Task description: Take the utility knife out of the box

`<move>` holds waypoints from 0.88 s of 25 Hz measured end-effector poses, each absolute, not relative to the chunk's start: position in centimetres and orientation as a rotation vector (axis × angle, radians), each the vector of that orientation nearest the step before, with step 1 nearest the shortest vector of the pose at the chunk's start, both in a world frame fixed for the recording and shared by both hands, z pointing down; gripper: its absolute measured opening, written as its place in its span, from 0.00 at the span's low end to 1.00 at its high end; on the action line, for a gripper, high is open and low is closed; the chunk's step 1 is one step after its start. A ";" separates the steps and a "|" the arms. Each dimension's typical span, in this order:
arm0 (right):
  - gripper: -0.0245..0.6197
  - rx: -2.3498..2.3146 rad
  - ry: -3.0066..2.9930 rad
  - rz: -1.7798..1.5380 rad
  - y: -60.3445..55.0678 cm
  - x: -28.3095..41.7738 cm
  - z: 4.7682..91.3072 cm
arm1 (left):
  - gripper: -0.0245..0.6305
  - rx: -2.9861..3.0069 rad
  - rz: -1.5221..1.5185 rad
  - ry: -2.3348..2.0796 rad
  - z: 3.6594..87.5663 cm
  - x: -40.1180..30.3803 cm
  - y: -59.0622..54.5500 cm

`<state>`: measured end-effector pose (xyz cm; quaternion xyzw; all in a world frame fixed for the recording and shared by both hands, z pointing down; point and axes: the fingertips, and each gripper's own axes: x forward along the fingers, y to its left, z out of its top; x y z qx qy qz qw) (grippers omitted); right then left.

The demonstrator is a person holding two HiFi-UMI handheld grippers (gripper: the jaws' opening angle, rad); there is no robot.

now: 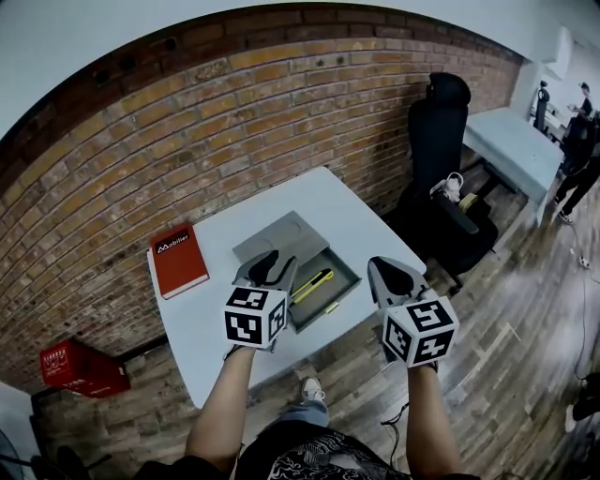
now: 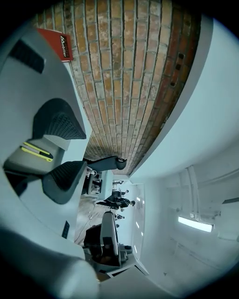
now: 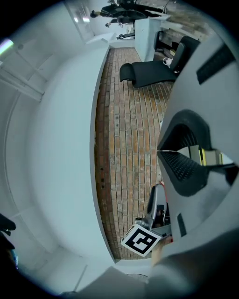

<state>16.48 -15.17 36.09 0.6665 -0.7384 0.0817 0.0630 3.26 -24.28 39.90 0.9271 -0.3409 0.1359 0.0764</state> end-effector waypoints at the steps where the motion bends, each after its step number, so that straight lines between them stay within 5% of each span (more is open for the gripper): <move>1: 0.07 2.006 -2.233 0.246 -16.3 16.7 36.0 | 0.26 2.773 0.405 -1.030 39.9 3.5 -25.4; 22: 0.07 1.782 -2.332 0.258 -31.5 15.8 36.7 | 0.26 2.632 0.389 -1.179 41.6 1.9 -37.4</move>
